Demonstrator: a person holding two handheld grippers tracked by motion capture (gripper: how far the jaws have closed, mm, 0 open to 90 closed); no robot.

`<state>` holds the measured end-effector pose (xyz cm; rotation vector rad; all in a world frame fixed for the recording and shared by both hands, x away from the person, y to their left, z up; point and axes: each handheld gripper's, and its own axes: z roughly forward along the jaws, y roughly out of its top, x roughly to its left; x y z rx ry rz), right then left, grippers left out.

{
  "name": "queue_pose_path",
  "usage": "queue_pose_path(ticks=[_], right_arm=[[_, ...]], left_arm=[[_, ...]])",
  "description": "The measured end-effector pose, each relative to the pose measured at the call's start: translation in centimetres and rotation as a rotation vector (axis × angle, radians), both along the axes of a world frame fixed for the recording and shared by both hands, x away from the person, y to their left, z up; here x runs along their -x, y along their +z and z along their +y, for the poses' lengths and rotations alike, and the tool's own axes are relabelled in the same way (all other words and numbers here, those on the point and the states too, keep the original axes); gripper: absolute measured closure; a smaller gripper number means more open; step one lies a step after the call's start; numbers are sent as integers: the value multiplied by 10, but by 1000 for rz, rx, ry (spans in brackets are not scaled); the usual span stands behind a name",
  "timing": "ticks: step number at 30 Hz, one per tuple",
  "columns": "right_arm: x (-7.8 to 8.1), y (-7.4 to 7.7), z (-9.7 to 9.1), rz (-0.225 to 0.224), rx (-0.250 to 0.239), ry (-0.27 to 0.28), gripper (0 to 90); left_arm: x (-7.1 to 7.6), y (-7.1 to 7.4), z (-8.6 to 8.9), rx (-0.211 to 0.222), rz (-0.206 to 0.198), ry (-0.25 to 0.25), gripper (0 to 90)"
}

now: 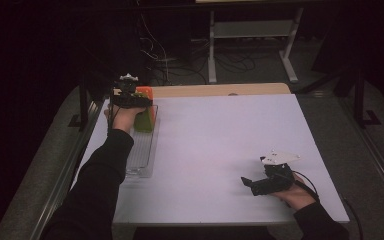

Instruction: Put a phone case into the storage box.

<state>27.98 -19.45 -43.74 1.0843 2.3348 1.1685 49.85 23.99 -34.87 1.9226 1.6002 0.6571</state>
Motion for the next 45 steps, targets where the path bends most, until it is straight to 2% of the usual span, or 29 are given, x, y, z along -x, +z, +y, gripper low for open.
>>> queue_pose_path(ticks=[3, 14, 22, 29, 37, 39, 41, 45], right_arm=[[0, 0, 0, 0, -2, 0, 8], [0, 0, 0, -2, -1, 4, 7], [1, 0, 0, 3, -3, 3, 8], [1, 0, 0, 1, -2, 4, 8], [1, 1, 1, 1, -5, 0, 8], [1, 1, 0, 0, -2, 3, 8], [1, 0, 1, -1, -5, 0, 8], [1, 0, 1, -4, -1, 4, 8]], left_arm=[[-1, -1, 0, -16, 4, -7, 138], [-7, -7, -4, -39, -23, 12, 130], [-8, -7, -3, -3, -45, 13, 98], [-8, -7, -3, 1, -44, 4, 86], [-2, 0, -1, 31, -43, -51, 79], [0, 3, 0, 44, -52, -65, 79], [3, 7, 3, 39, -54, -92, 79], [8, 13, 8, 64, -64, -121, 79]])
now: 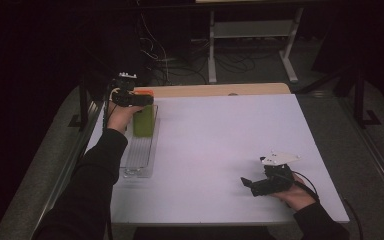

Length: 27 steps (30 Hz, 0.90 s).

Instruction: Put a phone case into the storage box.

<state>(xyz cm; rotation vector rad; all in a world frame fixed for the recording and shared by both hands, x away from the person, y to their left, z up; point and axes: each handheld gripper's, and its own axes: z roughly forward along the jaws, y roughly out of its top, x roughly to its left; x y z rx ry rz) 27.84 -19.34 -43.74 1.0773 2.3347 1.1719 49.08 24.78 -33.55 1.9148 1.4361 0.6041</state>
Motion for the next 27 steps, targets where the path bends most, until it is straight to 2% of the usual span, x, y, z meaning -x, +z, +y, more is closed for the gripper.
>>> queue_pose_path(ticks=[5, 12, 16, 22, 27], right_arm=[[0, 0, 1, 1, 1, 2, 8], [1, 0, 2, 8, -5, -1, 8], [1, 0, 1, -5, 8, 10, 8], [0, 0, 1, -7, 4, 12, 8], [1, 1, 1, 1, 0, 8, 7]], left_arm=[[7, 7, 5, 47, -5, -51, 56], [20, 15, 7, 68, -12, -160, 25], [29, 18, 7, 84, -10, -217, 17], [44, 22, 2, 106, -23, -296, 17], [56, 25, -3, 107, -34, -362, 17]])
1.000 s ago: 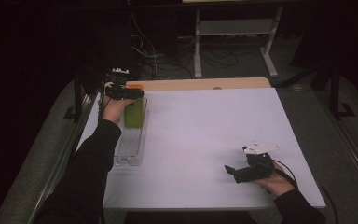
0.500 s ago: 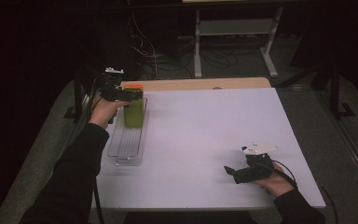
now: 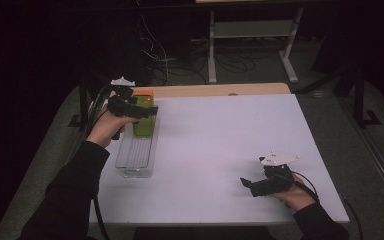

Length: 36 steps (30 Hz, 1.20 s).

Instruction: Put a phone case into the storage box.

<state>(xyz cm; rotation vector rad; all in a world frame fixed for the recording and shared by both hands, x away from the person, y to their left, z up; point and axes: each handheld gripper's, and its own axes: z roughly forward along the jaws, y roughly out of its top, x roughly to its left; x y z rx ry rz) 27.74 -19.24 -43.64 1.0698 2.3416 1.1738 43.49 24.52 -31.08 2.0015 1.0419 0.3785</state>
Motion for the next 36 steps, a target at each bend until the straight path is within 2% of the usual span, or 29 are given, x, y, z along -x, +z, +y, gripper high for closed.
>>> queue_pose_path(ticks=[4, 8, 10, 12, 14, 18, 26, 29, 32, 33, 36], right_arm=[[0, 0, 0, -1, -4, 3, 8], [0, 1, -1, -8, -5, 2, 8], [0, 2, -1, -10, -5, 1, 8], [0, 2, -2, -18, -6, 4, 7], [0, 2, -1, -15, -7, 3, 7], [1, 3, 0, -5, -11, 8, 8], [1, 5, 1, 5, -12, 29, 8], [1, 6, 1, 3, -13, 28, 7], [1, 8, 1, -3, -16, 24, 7], [1, 9, 1, 5, -20, 20, 7], [1, 11, 0, -9, -30, 22, 7]], left_arm=[[10, 2, -3, -5, -6, -37, 17], [20, 2, -4, 10, -24, -66, 18], [25, 1, -4, 4, -18, -92, 18], [31, 0, -4, -7, -21, -103, 18], [36, -2, -5, 2, -26, -110, 18], [46, -5, -3, -29, -45, -136, 18], [67, -21, 0, -8, -43, -170, 19], [74, -30, 0, -12, -43, -182, 19], [80, -37, -2, -36, -47, -202, 19], [83, -40, -2, -31, -49, -207, 19], [89, -46, -5, -31, -57, -227, 19]])
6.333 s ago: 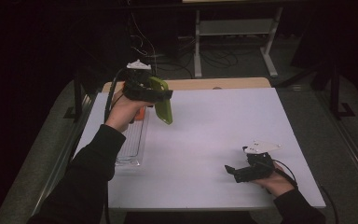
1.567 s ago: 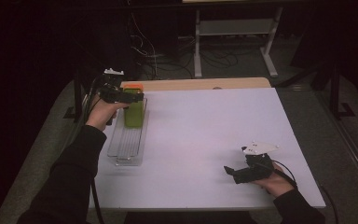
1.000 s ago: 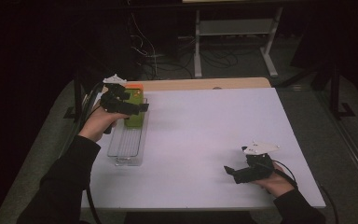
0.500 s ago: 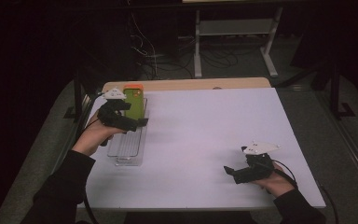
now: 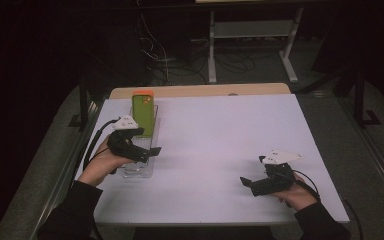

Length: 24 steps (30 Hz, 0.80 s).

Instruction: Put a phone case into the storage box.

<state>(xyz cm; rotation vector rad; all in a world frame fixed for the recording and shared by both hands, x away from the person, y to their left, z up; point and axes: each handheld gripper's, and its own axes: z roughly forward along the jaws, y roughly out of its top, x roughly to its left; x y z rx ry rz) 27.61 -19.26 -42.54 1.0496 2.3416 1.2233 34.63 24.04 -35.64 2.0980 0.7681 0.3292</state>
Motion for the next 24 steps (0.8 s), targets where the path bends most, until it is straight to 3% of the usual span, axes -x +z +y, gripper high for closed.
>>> queue_pose_path(ticks=[9, 19, 24], right_arm=[[1, 5, -1, -5, -6, 0, 7], [3, 13, -2, -19, -31, -1, 7], [5, 18, -3, -30, -49, -4, 7]], left_arm=[[16, -14, -4, 19, -4, -28, 19], [29, -27, 9, 13, -26, -34, 18], [36, -31, 13, 38, -30, -34, 19]])
